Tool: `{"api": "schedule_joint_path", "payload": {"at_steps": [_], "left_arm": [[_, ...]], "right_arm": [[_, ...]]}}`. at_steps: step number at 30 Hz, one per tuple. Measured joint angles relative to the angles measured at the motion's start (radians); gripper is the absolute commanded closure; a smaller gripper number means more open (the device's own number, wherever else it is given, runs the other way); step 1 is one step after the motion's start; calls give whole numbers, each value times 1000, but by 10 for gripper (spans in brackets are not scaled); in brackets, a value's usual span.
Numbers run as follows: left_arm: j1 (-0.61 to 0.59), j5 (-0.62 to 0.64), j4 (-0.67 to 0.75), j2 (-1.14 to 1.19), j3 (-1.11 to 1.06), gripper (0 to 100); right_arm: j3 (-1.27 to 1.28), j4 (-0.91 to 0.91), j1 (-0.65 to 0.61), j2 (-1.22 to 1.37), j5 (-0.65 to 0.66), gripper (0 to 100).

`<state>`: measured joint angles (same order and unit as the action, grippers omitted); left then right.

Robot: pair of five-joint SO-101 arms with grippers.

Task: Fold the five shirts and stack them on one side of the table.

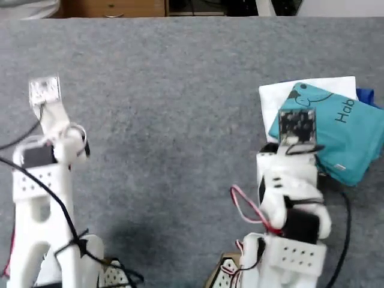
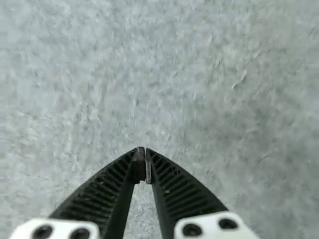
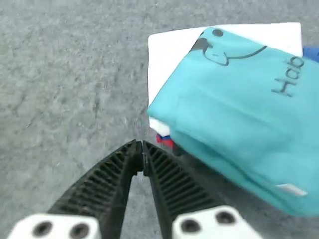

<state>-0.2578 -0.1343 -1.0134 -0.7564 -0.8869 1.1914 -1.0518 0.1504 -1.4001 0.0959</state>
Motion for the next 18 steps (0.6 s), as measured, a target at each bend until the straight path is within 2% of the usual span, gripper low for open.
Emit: {"api": "schedule_joint_path", "payload": {"at_steps": [9, 12, 18], "left_arm": [[-2, 2, 282, -204, -503, 981], [-5, 0, 362, -267, -608, 981], [-5, 0, 384, -416, -710, 981]], "right_arm": [[430, 28, -2, -387, 0, 994], [468, -11, 0, -408, 2, 994], [499, -120, 0, -408, 2, 993]]}}
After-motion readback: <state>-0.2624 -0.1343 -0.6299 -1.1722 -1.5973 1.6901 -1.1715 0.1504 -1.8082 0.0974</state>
